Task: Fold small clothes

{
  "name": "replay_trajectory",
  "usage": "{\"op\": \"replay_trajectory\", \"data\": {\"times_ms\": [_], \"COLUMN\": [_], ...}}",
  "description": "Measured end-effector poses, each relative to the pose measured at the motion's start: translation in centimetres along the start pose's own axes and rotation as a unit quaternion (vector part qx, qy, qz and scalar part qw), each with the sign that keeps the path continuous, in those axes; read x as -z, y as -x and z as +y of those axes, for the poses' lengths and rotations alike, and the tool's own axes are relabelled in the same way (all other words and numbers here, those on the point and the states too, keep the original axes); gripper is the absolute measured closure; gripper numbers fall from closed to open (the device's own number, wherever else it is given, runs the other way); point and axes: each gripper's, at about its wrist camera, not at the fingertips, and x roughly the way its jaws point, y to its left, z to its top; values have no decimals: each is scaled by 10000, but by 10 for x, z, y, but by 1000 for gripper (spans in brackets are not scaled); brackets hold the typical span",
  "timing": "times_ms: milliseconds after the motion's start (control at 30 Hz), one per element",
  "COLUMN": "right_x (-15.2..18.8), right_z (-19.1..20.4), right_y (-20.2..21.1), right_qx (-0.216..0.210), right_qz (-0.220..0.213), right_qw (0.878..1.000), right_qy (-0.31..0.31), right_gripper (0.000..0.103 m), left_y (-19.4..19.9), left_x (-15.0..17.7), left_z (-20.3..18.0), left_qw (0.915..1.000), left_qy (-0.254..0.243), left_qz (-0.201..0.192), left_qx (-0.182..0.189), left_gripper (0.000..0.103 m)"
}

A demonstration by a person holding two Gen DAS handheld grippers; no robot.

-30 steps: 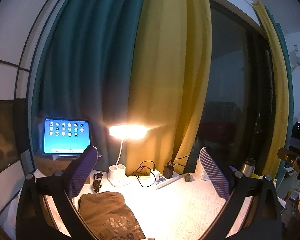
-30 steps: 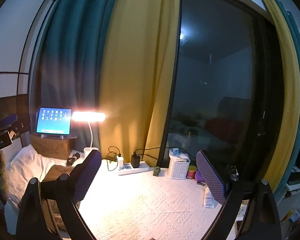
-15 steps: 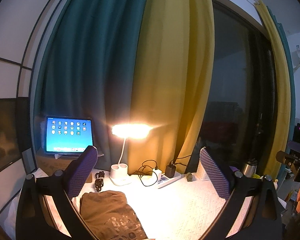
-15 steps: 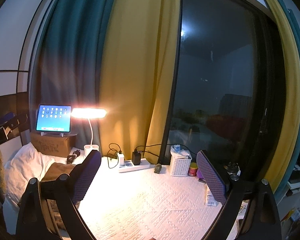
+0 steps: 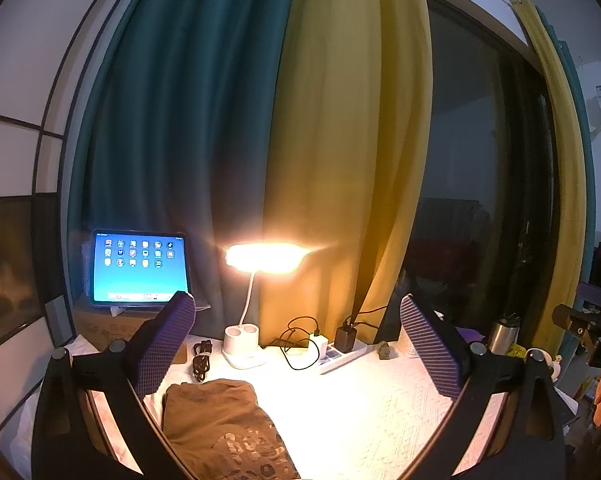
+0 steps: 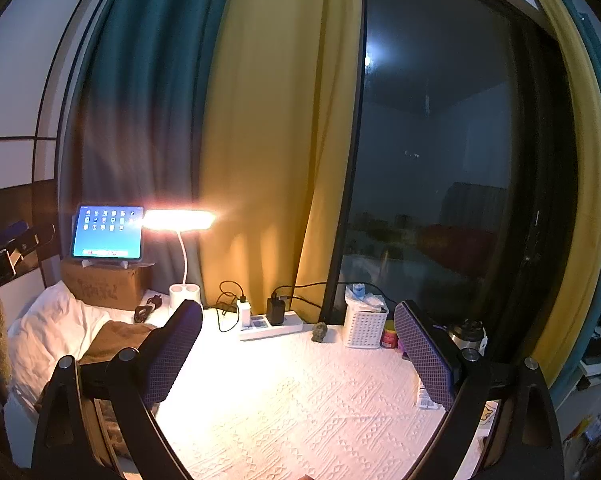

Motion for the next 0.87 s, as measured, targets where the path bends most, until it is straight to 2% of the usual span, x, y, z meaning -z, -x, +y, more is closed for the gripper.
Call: {"op": "replay_trajectory", "data": {"times_ms": [867], "right_x": [5], "right_z": [-2], "right_y": [-26], "right_qx": [-10], "right_qz": [225], "right_qw": [9997], "right_qy": [-48], "right_gripper": [5], "left_y": [-20], "left_x": [6], "left_z": [-4], "left_qw": [9999], "left_qy": [-51], "left_qz": [164], "left_qx": [-8], "left_gripper": [1]}}
